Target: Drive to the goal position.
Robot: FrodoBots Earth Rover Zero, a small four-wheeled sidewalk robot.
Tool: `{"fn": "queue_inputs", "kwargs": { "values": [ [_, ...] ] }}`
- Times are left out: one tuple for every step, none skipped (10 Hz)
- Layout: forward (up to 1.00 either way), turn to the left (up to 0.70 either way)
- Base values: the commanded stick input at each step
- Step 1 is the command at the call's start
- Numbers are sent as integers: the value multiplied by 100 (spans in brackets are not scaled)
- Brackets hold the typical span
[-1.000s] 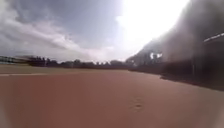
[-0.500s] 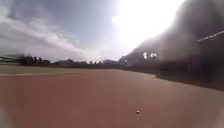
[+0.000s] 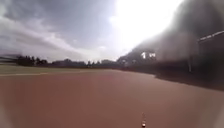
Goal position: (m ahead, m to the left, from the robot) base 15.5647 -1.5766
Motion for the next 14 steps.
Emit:
{"fn": "queue_inputs", "kwargs": {
  "values": [
    [70, 0],
    [70, 0],
    [70, 0],
    [70, 0],
    [70, 0],
    [70, 0],
    [70, 0],
    [70, 0],
    [70, 0],
    [70, 0],
    [70, 0],
    [70, 0],
    [70, 0],
    [70, 0]
  ]
}}
